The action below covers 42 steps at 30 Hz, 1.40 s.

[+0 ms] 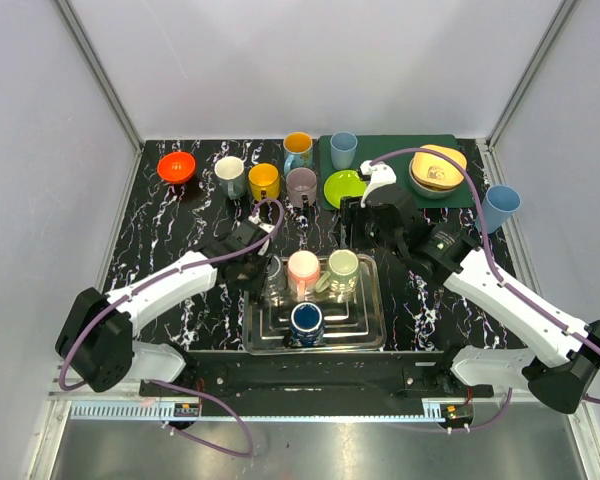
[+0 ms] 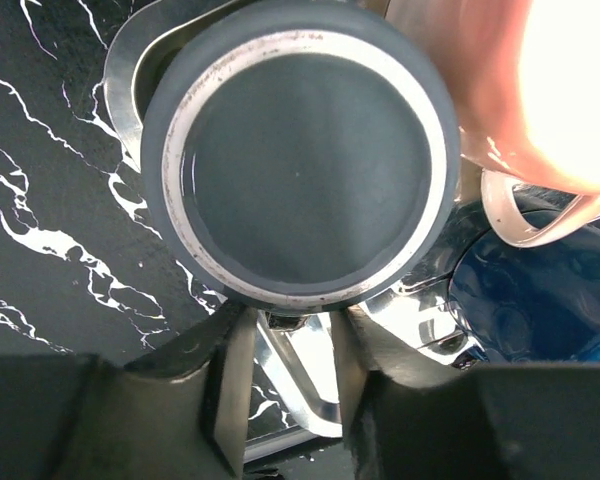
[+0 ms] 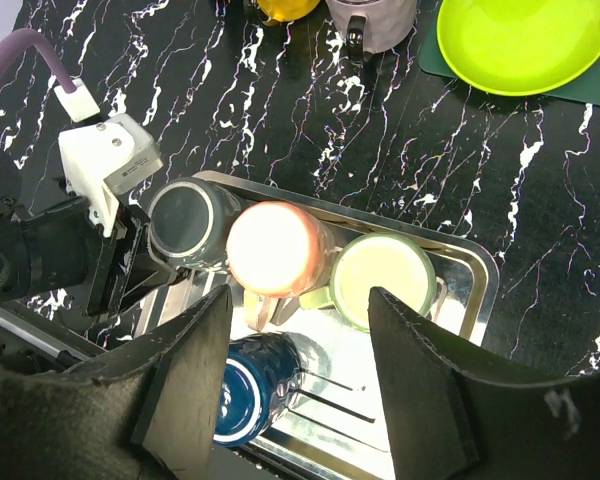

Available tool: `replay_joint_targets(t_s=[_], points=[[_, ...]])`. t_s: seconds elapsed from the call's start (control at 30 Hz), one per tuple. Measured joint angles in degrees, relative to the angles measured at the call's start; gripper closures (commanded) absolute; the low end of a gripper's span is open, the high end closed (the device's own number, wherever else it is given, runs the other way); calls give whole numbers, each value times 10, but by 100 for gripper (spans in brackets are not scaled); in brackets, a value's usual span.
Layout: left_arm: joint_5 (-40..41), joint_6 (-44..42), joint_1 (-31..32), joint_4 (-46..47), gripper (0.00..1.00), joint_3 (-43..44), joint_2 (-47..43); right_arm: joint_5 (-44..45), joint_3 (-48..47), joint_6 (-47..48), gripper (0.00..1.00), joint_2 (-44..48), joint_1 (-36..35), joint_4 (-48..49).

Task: Turn the mug right side up

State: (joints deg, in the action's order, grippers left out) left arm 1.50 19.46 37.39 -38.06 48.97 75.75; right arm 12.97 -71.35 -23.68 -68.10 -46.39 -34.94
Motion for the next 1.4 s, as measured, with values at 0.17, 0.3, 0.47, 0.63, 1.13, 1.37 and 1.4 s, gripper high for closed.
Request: replay_joint_targets(t_s=[0.17,0.3,0.47,0.63,1.13,1.37,1.4], points=[[0,-3,-2,1,83,0,9,0,0,1,37,0,0,0],[-6,-9,-1,3,100,-1,8,0,1,1,37,0,0,0],[-5,-6,-2,-1,100,-2,-6,-2,2,0,38,0,0,0],[11,7,-2,-63,100,5,-126,-18,2,0,38,11,0,3],[-122,222,-4,277,100,-71,-409,-276,93,-93,16,109,0,185],[-205,334,-4,473,100,-126,-356,-374,152,-162,16,146,0,282],[-209,343,-4,490,100,-130,-356,-382,156,-168,16,144,0,288]])
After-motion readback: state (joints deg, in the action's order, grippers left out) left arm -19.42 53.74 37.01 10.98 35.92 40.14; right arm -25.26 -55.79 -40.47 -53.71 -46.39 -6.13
